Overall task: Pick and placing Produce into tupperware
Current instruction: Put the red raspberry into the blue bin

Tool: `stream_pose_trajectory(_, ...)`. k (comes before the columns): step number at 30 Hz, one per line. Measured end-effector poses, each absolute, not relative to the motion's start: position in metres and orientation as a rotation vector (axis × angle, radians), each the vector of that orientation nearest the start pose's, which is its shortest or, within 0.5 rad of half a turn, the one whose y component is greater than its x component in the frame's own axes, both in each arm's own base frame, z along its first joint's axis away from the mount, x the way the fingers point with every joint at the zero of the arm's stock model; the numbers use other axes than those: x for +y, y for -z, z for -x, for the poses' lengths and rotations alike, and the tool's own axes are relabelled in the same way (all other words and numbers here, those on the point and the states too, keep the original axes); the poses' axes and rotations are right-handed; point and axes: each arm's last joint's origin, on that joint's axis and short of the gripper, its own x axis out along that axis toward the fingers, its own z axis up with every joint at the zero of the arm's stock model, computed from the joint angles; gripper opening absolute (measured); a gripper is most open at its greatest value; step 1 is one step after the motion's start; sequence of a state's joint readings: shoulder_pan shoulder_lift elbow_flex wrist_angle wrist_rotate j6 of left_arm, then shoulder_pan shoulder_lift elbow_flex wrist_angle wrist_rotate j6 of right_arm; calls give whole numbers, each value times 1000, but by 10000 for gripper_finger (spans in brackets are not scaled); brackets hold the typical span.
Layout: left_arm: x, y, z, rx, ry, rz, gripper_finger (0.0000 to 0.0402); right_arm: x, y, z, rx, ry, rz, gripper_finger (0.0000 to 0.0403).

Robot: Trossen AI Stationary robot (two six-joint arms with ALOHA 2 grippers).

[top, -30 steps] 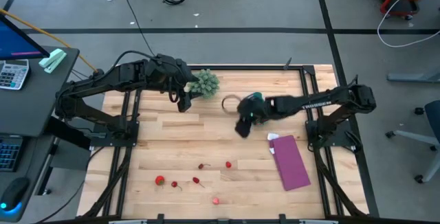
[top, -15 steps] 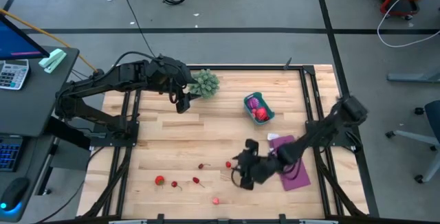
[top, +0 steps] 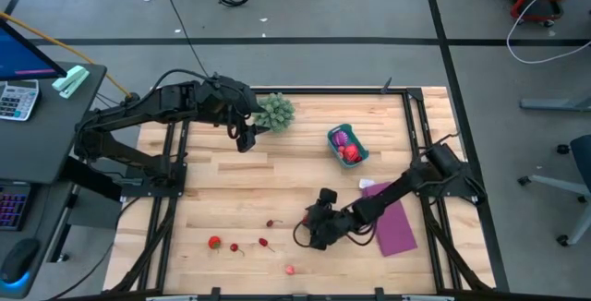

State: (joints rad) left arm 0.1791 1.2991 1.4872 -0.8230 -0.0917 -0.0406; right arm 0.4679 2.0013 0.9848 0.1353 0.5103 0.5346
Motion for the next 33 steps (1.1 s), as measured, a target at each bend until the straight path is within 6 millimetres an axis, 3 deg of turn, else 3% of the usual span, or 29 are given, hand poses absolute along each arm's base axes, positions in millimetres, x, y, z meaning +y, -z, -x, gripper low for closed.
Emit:
stream_pose_trajectory(10, 48, -405, -251, 639, -271, 56, 272, 149, -89, -339, 753, 267, -169, 226)
stream_pose_trajectory(17, 48, -405, -251, 639, -271, 56, 272, 151, -93, -336, 745, 281, -226, 170)
stream_pose_trajectory(24, 48, -405, -251, 638, -271, 57, 272, 148, -98, -336, 749, 275, -178, 118)
stream_pose_trajectory(27, 48, -405, -251, 638, -271, 57, 272, 140, -110, -335, 741, 292, -120, 118)
stream_pose_trajectory(33, 48, -405, -251, 638, -272, 57, 272, 112, -163, -326, 675, 441, 21, 135)
